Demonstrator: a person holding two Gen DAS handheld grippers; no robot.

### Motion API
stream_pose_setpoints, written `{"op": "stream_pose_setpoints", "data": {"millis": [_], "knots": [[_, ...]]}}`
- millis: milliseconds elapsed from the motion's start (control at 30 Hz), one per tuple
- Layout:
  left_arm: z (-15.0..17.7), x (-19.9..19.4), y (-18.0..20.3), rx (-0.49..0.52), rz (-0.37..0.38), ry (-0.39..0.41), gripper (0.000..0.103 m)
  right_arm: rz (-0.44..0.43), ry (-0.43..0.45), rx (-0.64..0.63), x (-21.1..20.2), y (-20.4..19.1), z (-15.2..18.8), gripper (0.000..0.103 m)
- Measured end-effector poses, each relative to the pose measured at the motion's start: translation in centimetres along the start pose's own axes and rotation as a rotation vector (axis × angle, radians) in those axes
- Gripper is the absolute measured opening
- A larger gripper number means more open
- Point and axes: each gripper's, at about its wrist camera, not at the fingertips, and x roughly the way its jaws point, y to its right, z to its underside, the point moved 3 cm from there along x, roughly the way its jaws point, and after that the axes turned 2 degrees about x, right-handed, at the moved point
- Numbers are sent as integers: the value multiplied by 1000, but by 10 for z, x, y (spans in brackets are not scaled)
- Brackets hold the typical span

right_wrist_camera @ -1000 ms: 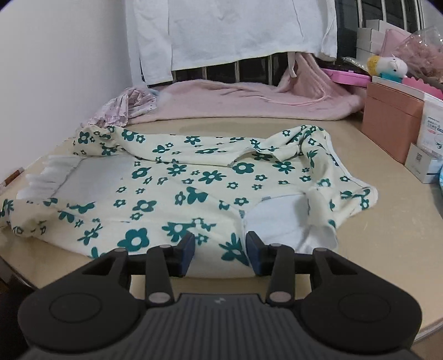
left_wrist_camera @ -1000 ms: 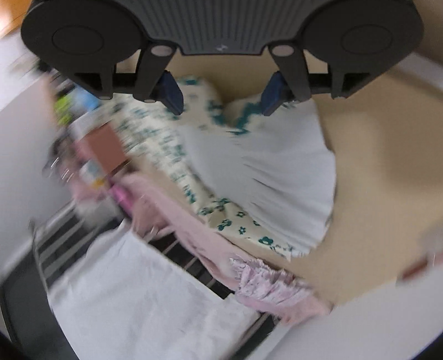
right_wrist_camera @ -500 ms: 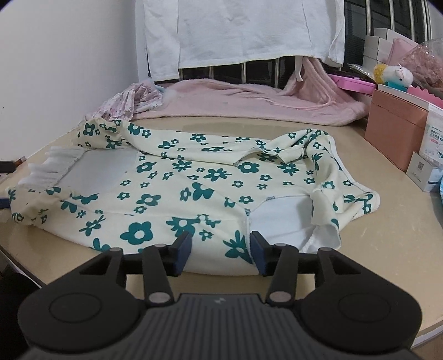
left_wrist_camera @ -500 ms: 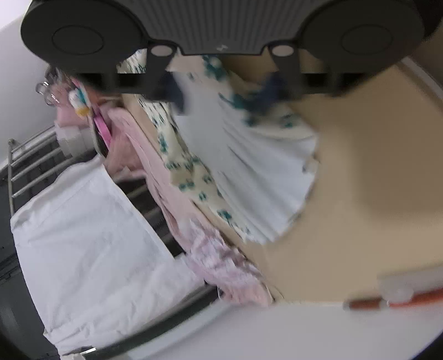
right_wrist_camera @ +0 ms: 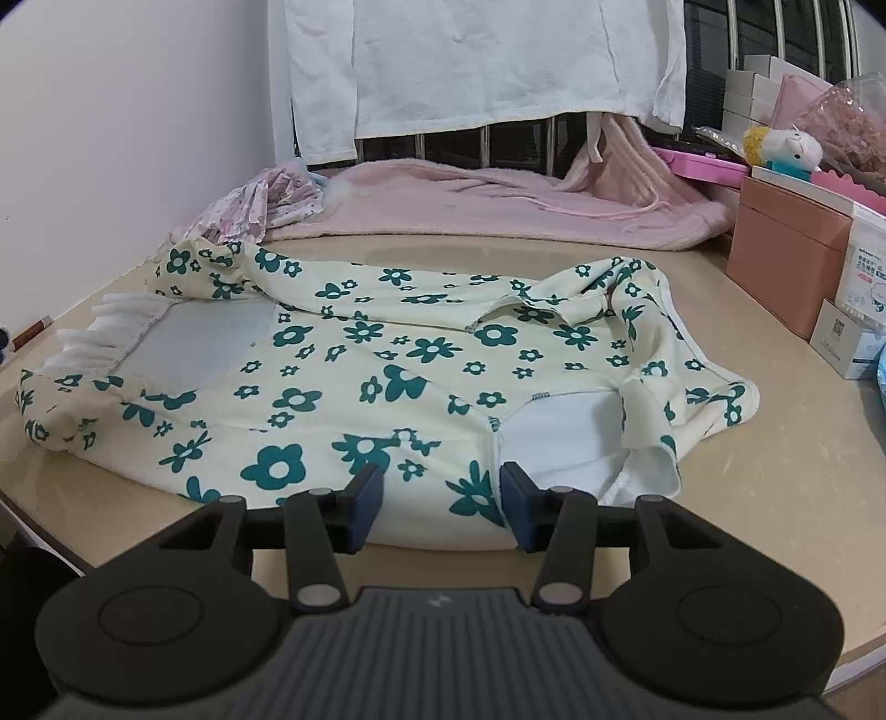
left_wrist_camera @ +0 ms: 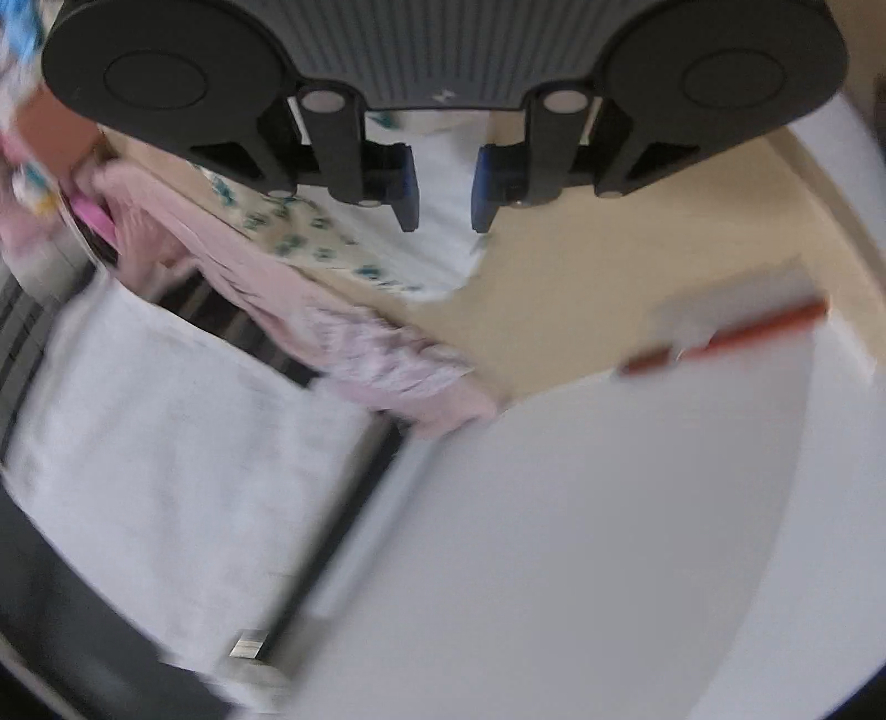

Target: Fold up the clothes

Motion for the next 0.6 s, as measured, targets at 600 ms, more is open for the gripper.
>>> {"op": "stream_pose_setpoints", "data": {"millis": [600], "knots": [[60,33,100,367,198,-306,36,-8,4,97,-9,16,-6,17]]}}
